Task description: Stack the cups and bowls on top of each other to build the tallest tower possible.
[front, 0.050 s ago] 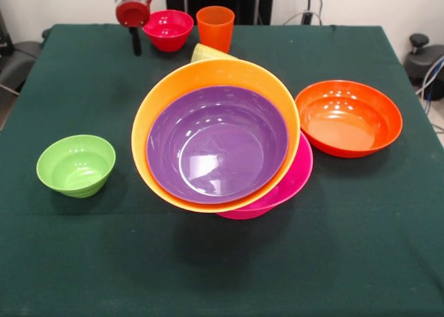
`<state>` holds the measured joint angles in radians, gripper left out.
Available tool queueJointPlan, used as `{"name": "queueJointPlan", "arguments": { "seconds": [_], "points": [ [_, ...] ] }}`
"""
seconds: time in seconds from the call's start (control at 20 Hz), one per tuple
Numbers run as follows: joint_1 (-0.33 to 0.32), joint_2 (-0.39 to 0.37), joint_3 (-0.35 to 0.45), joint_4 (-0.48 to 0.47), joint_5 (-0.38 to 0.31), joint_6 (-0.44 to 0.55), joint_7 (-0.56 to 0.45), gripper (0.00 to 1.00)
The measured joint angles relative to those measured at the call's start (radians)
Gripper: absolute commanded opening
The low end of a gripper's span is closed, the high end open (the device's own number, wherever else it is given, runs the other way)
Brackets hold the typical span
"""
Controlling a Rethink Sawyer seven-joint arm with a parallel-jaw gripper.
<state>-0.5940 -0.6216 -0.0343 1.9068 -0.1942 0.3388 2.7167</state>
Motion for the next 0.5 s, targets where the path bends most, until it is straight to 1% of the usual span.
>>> {"name": "queueJointPlan", "arguments": {
  "seconds": [0.15, 0.2, 0.35, 0.5],
  "points": [
    [0.027, 0.000, -0.013, 0.002, 0.017, 0.000, 0.000, 1.00],
    [0.051, 0.000, -0.023, 0.006, 0.036, 0.000, 0.000, 1.00],
    [0.089, 0.000, -0.038, 0.015, 0.077, 0.000, 0.000, 1.00],
    [0.141, 0.000, -0.058, 0.029, 0.137, 0.000, 0.000, 1.00]
  ]
}}
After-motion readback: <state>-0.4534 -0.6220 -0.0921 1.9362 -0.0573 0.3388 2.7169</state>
